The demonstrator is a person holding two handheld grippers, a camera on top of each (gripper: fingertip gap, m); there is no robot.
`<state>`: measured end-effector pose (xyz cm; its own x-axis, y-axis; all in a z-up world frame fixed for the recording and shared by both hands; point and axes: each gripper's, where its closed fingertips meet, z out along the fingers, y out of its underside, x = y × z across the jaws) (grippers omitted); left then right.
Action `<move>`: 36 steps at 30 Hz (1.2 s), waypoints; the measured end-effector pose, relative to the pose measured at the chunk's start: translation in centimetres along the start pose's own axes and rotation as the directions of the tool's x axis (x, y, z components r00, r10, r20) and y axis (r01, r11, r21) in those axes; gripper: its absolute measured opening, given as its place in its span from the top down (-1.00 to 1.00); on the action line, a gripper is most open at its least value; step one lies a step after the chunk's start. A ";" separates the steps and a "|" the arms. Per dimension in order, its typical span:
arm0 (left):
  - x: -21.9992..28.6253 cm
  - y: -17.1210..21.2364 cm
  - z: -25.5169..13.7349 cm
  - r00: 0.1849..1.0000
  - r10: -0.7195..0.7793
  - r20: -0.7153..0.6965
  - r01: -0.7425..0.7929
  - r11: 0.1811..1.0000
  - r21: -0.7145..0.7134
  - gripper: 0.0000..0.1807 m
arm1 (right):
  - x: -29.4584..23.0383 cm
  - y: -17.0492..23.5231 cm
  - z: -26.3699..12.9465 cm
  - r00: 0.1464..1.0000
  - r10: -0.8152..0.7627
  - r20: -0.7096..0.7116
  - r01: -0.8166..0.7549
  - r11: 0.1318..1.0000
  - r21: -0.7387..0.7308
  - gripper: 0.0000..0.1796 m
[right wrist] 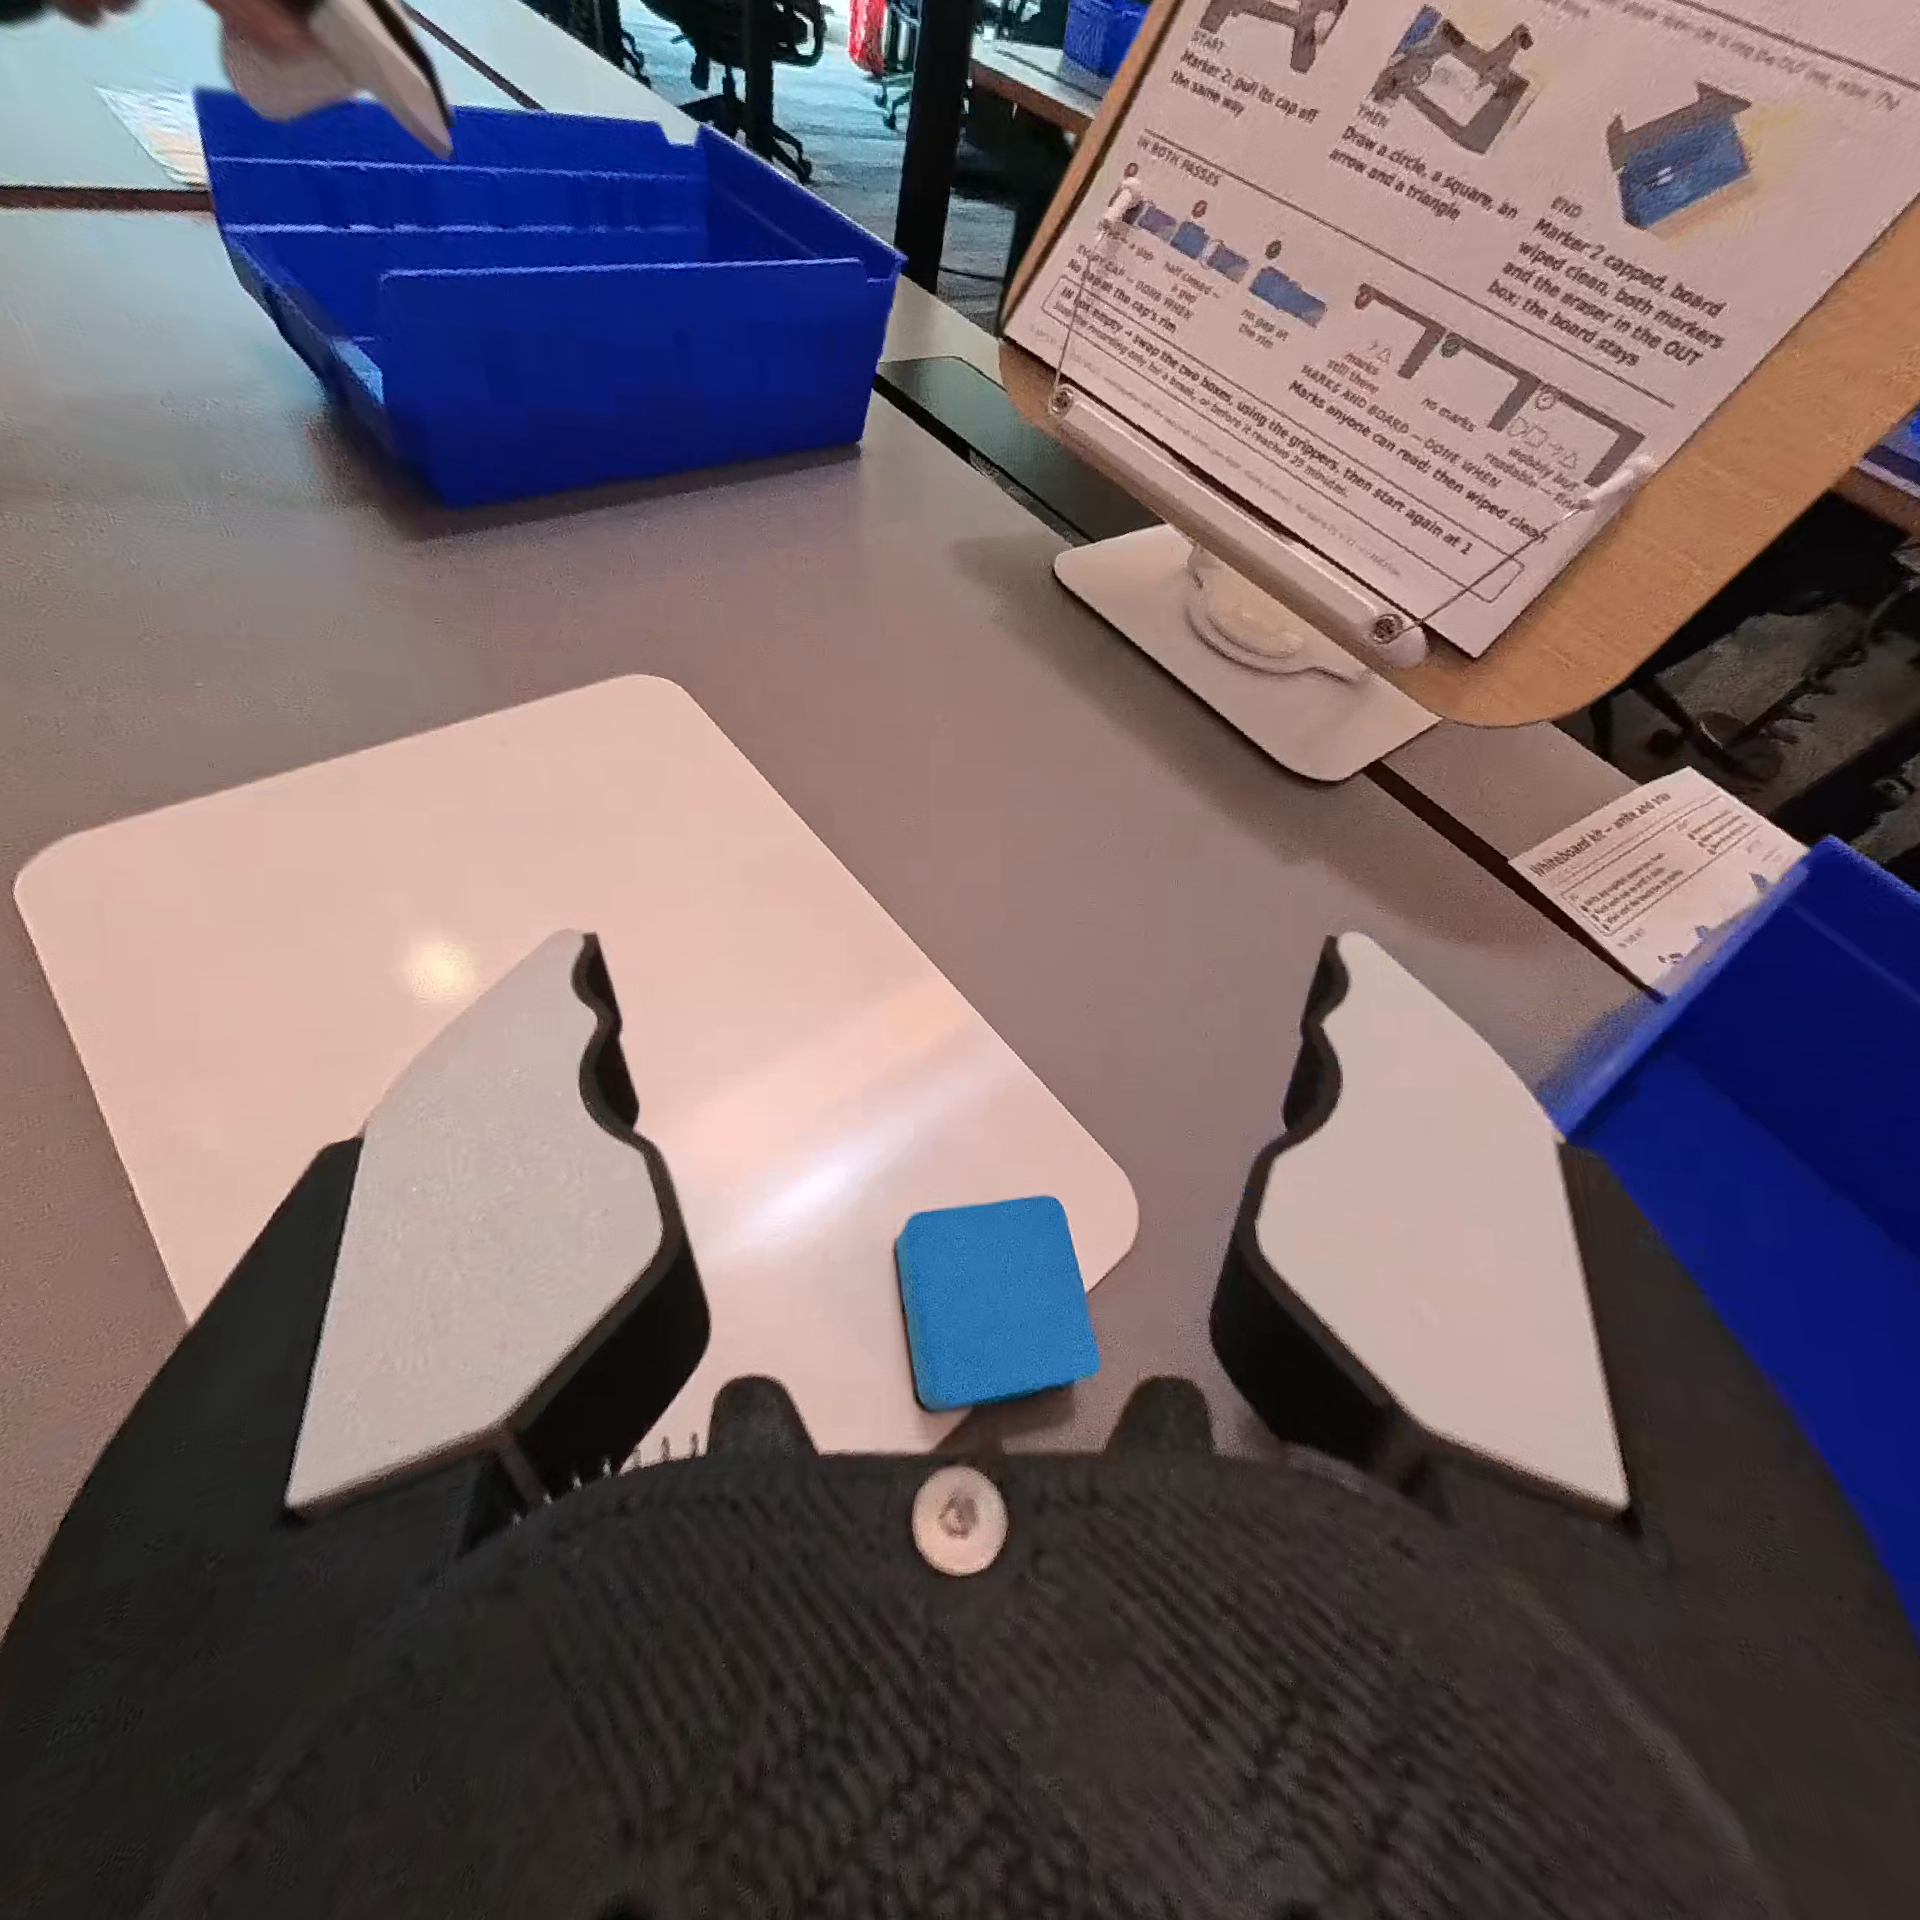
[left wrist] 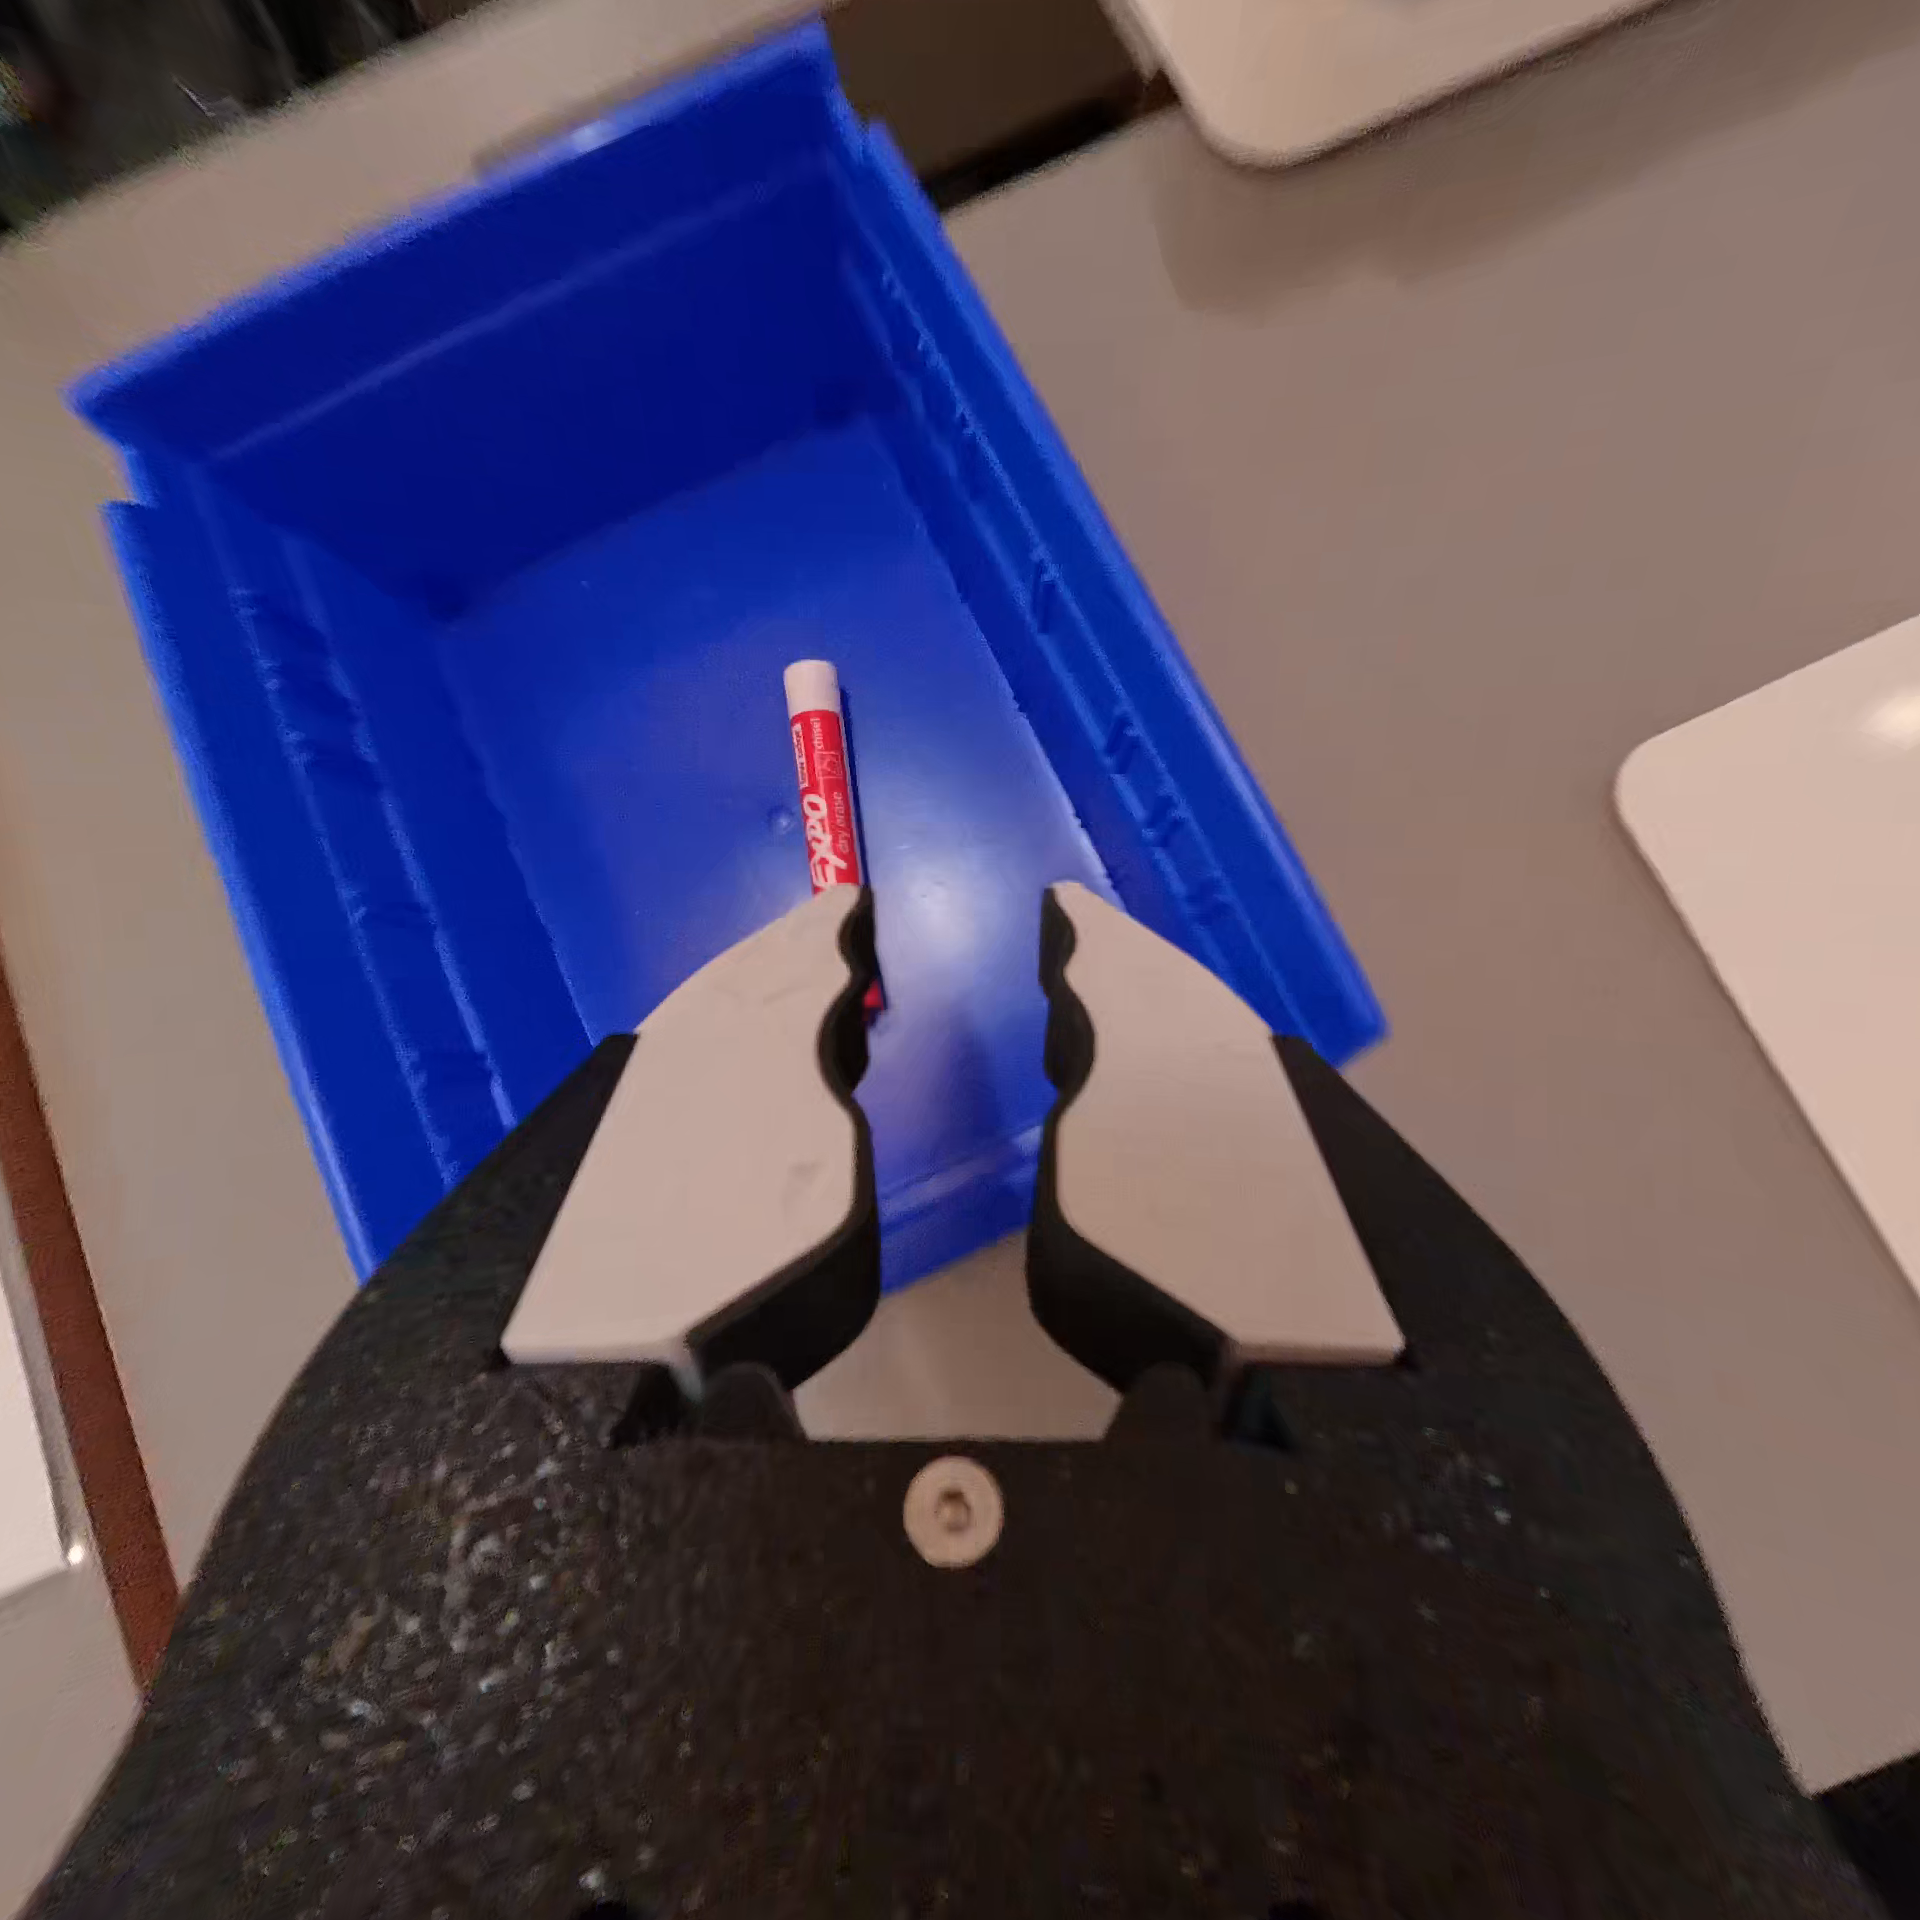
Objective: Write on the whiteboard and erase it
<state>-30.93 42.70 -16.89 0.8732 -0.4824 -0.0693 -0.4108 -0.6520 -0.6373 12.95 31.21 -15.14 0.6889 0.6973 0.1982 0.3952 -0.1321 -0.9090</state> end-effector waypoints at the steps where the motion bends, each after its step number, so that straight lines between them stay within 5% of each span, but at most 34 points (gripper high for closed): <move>1: -0.6 -0.3 1.4 0.999 0.014 -0.030 -0.016 0.998 -0.063 0.68 | -0.3 0.0 0.5 1.000 0.002 0.011 -0.002 1.000 0.000 -0.38; 12: -3.3 2.1 11.7 0.998 -0.018 -0.055 -0.022 0.764 -0.644 0.71 | -1.9 1.1 1.5 0.998 0.022 0.065 -0.021 1.000 -0.017 -0.36; 19: -3.7 3.9 12.6 0.995 -0.100 -0.003 0.065 0.668 -0.741 0.80 | -1.7 1.9 1.1 0.994 0.072 0.087 -0.070 0.997 -0.022 -0.34; 23: -3.9 4.2 12.8 0.995 -0.104 -0.006 0.069 0.694 -0.717 0.80 | -2.5 1.8 1.2 0.989 0.082 0.120 -0.080 0.997 -0.020 -0.30; 27: -4.3 2.6 11.8 0.995 -0.097 -0.028 0.062 0.803 -0.593 0.80 | -3.4 0.4 0.9 0.990 0.071 0.119 -0.076 0.997 0.033 -0.29; 31: -2.1 -4.1 6.9 0.960 -0.203 -0.193 0.167 0.968 -0.189 0.79 | -4.5 -1.4 0.6 0.993 0.066 0.098 -0.077 0.990 0.117 -0.28; 33: 0.6 -7.6 2.5 0.937 -0.159 -0.311 0.189 0.979 0.069 0.80 | -5.0 -2.9 0.9 0.993 0.078 0.088 -0.093 0.980 0.175 -0.28; 36: 6.9 -11.3 -4.7 0.881 -0.013 -0.472 0.241 0.872 0.426 0.80 | -6.1 -5.5 2.1 0.991 0.100 0.091 -0.120 0.958 0.259 -0.23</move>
<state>-21.46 43.96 -6.60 0.6511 -0.6928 0.3099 -0.0356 -0.4358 -0.8994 5.30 29.15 -12.16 0.6669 0.7417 0.0722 0.1386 -0.0283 -0.9899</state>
